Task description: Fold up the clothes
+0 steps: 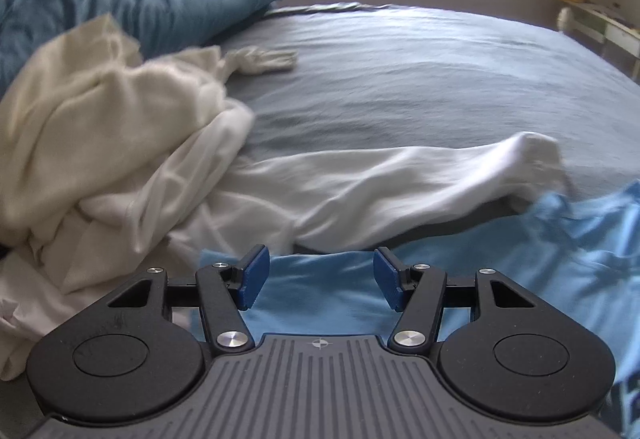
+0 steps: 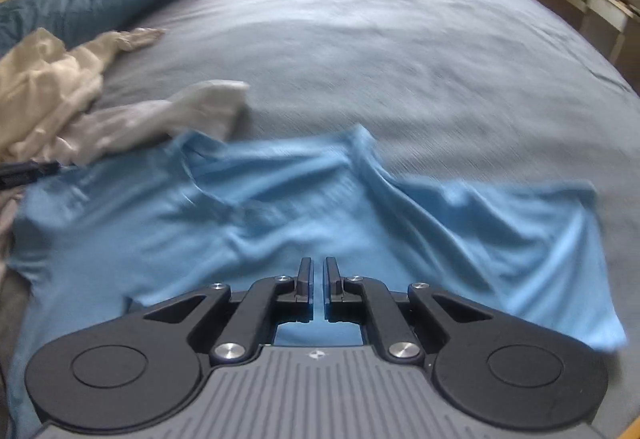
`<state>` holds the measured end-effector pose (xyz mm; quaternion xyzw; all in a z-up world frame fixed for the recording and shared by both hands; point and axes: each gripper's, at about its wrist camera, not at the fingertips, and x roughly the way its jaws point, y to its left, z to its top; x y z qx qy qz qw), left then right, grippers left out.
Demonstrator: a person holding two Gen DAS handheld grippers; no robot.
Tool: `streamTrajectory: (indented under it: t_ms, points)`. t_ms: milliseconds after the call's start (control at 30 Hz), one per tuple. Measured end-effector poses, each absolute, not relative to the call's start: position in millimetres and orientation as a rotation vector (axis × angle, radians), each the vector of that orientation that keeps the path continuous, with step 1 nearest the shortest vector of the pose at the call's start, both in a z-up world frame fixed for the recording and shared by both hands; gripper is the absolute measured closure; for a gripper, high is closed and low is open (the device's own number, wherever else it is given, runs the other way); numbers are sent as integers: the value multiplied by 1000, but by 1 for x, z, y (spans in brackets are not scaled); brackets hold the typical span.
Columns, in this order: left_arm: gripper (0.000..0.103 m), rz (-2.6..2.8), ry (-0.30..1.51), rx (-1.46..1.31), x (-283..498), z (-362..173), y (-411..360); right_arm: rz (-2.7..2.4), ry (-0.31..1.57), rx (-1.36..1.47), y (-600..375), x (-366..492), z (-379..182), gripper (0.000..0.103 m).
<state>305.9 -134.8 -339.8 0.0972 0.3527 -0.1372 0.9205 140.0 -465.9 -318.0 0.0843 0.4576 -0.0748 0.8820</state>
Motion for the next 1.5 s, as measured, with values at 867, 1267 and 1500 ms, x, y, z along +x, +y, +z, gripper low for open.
streamTrajectory:
  t_ms: [867, 1267, 1500]
  points:
    - [45, -449, 776, 290, 258, -355, -303, -70, 752, 527, -606, 150, -318, 66]
    - [45, -590, 784, 332, 241, -378, -408, -355, 843, 576, -766, 139, -359, 51]
    - [45, -559, 787, 352, 246, -383, -427, -300, 858, 517, -767, 153, -371, 98]
